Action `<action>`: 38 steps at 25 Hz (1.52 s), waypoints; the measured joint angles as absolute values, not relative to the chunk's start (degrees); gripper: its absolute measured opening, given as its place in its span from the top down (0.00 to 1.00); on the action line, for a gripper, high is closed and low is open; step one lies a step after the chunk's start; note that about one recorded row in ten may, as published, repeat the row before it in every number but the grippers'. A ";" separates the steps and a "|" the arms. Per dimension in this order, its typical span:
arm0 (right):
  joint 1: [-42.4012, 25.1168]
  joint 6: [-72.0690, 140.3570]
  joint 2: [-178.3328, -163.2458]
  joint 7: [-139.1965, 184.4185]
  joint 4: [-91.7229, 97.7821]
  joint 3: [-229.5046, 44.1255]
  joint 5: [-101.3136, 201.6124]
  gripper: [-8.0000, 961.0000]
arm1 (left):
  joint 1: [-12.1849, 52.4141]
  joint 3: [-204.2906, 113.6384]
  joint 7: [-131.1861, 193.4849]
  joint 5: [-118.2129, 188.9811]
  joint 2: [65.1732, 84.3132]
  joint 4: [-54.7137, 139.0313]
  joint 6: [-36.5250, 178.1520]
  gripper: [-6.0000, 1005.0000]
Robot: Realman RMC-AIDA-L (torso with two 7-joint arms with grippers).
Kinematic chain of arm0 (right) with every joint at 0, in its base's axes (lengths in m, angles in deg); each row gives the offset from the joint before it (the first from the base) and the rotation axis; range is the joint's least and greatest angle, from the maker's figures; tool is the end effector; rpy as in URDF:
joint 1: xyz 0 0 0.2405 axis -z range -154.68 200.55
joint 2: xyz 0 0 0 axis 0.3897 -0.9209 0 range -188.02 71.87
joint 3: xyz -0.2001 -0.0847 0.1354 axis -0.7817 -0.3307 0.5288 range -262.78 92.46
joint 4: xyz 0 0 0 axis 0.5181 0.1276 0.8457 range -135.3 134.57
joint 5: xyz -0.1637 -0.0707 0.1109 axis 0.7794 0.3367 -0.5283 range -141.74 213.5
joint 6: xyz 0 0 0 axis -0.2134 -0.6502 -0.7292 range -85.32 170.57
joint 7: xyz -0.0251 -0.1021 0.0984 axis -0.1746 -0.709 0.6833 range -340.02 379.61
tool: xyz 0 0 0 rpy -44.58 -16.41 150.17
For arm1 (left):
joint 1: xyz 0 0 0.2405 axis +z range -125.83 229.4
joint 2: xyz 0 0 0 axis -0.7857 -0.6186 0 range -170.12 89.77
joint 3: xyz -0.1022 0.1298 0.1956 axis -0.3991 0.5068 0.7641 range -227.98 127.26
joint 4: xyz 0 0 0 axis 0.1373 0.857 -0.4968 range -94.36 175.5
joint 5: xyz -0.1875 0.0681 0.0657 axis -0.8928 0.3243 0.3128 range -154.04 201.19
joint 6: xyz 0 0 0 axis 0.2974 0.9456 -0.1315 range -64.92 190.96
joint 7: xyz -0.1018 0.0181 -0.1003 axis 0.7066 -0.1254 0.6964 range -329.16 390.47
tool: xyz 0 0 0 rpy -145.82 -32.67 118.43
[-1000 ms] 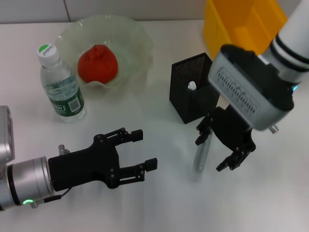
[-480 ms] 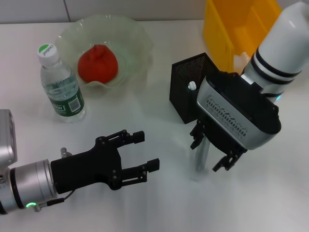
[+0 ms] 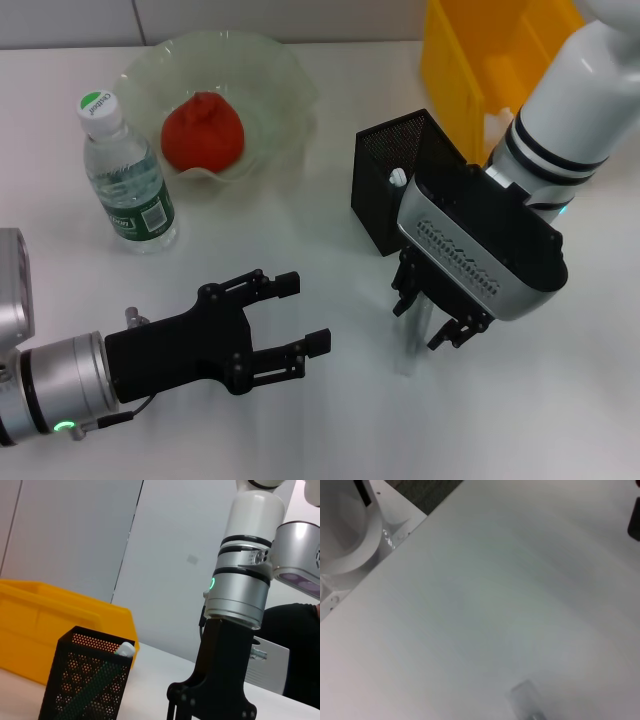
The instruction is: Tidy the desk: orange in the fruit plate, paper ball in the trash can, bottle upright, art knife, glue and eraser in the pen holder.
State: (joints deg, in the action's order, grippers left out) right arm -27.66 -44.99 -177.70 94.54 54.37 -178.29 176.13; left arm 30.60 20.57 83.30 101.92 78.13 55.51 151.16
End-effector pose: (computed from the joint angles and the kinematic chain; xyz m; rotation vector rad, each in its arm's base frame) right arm 0.1462 0.3470 -0.0776 2.6269 0.9685 0.6787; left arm -0.2823 0.2434 -0.0691 -2.6941 -0.5844 -1.0056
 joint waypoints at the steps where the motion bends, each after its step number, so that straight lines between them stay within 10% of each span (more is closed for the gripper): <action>1: -27.66 -44.74 -177.71 94.53 54.16 -178.44 176.05 0.49 | 30.60 20.57 83.30 101.91 78.13 55.51 151.19 0.20; 38: -28.04 -40.19 -177.78 95.33 52.14 -181.92 174.72 0.85 | 30.69 20.48 84.79 101.88 77.91 55.62 151.81 0.20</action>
